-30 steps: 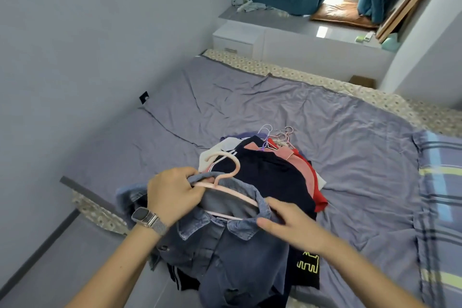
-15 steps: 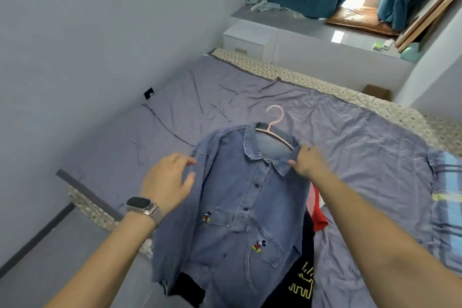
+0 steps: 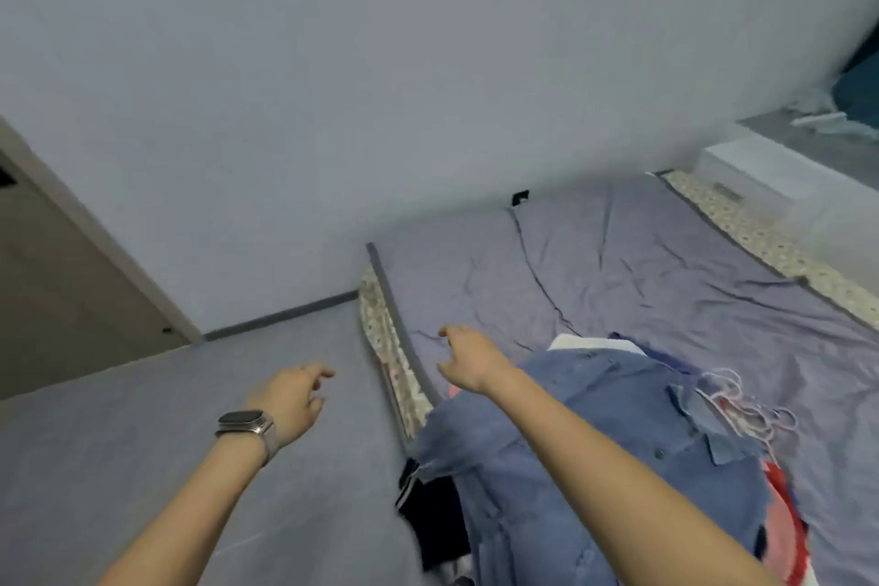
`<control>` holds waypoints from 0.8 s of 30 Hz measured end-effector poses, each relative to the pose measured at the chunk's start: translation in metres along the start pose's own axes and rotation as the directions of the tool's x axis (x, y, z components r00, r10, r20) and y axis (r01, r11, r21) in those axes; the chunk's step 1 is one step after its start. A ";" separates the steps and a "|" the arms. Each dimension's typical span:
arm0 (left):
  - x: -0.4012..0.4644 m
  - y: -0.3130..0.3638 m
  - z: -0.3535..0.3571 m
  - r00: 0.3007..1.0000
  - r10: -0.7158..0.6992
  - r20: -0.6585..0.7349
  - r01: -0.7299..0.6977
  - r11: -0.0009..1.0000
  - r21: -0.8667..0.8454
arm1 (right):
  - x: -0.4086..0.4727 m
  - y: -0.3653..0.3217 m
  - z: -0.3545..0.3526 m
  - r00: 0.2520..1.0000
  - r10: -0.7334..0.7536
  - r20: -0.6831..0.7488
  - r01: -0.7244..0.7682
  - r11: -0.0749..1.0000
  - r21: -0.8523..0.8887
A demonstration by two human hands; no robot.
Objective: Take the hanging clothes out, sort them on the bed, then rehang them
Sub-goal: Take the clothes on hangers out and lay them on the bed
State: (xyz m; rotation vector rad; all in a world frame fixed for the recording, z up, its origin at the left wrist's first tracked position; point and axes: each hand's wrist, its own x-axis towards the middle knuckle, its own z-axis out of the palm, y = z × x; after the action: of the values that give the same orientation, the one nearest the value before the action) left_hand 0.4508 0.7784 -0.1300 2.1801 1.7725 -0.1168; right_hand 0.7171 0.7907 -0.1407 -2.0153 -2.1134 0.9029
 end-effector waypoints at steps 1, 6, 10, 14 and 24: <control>-0.021 -0.026 -0.004 0.997 -0.070 -0.019 0.070 0.997 -0.034 | 0.005 -0.032 0.005 0.999 -0.049 0.023 0.049 0.999 -0.021; -0.158 -0.138 -0.012 0.931 -0.365 -0.025 0.346 0.901 -0.263 | -0.005 -0.197 0.060 0.941 -0.317 0.121 0.327 0.942 -0.073; -0.317 -0.211 0.003 0.786 -0.615 -0.068 0.553 0.747 -0.368 | -0.057 -0.335 0.150 0.778 -0.535 0.329 0.579 0.814 -0.045; -0.473 -0.254 0.022 0.569 -0.817 -0.097 0.713 0.548 -0.437 | -0.129 -0.450 0.233 0.579 -0.681 0.448 0.763 0.646 -0.004; -0.677 -0.276 0.070 0.028 -0.997 -0.070 0.660 0.071 -0.748 | -0.269 -0.613 0.368 0.163 -0.769 0.618 0.917 0.349 0.193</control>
State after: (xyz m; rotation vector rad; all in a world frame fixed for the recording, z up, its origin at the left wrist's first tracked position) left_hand 0.0428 0.1704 -0.0708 0.2562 2.8157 0.8184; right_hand 0.0445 0.4357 -0.0708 -0.0649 -3.1513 1.1271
